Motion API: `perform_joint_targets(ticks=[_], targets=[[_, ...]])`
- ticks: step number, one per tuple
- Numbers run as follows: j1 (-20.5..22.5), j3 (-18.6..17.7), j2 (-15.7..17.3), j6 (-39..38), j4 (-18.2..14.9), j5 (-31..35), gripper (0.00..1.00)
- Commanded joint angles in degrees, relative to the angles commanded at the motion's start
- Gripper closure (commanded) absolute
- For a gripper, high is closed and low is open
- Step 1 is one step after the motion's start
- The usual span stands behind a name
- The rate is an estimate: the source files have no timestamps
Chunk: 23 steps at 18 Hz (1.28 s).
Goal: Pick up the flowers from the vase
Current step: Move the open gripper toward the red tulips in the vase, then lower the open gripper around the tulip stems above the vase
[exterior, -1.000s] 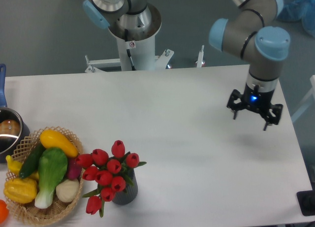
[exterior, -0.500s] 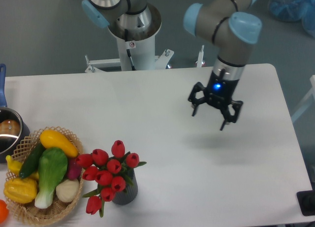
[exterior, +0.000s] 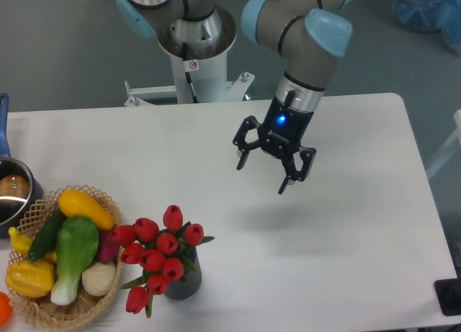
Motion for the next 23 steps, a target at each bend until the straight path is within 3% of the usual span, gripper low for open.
perform_joint_targets(ticks=[6,12,19,23], targets=[[-3.24,0.26,-2.27,0.53,0.35,-9.34,0.0],[-6.59,4.56,-8.34,0.53,0.62,-10.31,0.0],[-7.12,7.56,-11.33,0.53,0.88,-12.68,0.0],[-7.82,9.04,-13.18,0.53,2.64,-13.47,0.0]])
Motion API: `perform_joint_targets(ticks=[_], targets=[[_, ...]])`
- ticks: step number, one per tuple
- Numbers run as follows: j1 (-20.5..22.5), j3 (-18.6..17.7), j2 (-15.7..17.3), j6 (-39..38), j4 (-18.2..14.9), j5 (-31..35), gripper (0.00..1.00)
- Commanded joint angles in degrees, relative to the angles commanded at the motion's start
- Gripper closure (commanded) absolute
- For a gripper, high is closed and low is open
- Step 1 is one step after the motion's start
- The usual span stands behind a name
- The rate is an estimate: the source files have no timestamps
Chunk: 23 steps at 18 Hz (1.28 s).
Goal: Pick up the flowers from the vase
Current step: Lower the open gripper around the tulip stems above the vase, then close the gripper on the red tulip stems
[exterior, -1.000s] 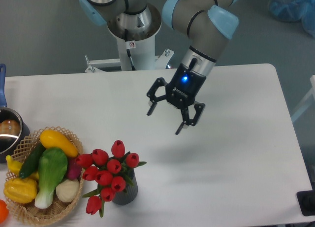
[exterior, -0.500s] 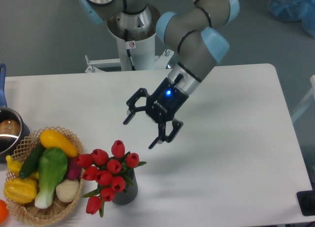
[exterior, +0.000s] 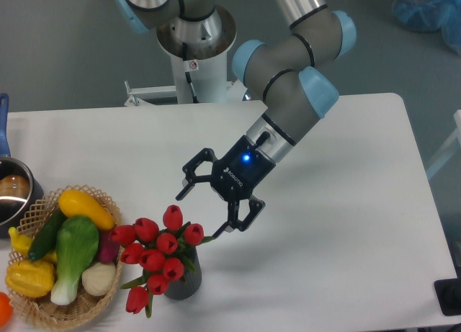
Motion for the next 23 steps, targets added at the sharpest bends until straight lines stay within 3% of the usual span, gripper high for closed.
perform_joint_targets(ticks=[15,16,19,20,21,23], targets=[[-3.87,1.5,-2.46,-0.09,0.26,-1.68,0.01],[-3.87,1.5,-2.46,-0.09,0.18,-1.68,0.11],[-3.87,1.41,-2.12,-0.09,0.18,-1.59,0.69],[-3.78,1.41,-2.03,-0.09,0.18,-1.5,0.84],[-3.78,1.41,-1.94,-0.09,0.18,-1.24,0.95],[-3.52,1.41,-1.76,-0.09,0.18,-1.06,1.0]])
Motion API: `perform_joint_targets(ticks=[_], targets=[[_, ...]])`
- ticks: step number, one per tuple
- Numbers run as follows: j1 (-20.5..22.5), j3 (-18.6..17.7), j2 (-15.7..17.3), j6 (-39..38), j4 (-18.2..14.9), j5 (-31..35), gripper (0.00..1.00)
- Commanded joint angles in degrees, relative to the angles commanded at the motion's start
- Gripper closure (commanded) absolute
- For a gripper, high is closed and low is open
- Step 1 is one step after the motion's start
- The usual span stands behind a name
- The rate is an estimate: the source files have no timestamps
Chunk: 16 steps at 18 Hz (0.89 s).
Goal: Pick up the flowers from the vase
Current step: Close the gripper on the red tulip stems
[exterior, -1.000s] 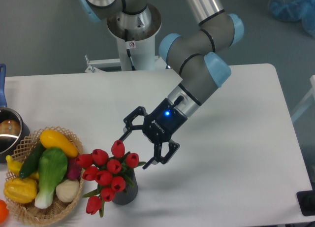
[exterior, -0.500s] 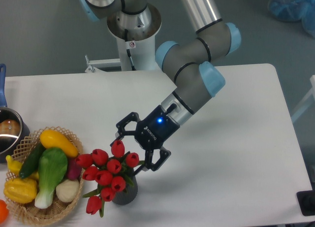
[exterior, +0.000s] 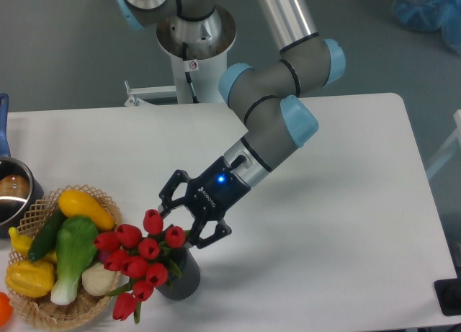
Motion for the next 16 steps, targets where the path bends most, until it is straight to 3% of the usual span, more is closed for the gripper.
perform_joint_targets(ticks=[16], targets=[[2.28,-0.17,2.46,-0.35,0.0,-0.96,1.0]])
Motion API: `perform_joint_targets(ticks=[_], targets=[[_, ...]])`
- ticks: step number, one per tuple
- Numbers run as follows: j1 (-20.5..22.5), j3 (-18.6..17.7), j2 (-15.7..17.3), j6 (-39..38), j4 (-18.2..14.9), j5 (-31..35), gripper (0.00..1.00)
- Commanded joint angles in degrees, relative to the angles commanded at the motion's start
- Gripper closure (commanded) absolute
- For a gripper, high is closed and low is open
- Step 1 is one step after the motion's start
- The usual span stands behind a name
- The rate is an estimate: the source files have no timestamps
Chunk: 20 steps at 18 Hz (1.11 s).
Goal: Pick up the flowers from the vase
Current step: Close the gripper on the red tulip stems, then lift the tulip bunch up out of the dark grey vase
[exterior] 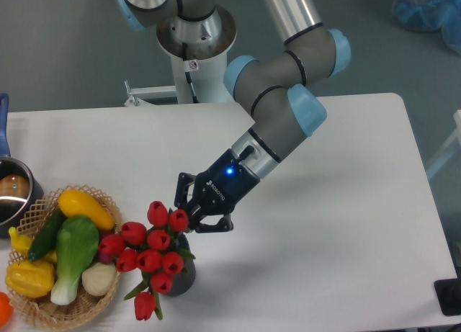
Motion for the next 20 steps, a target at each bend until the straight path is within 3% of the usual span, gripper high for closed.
perform_joint_targets(ticks=[20], targets=[[7.03,0.09,5.36,-2.81,-0.09,-17.4,1.0]])
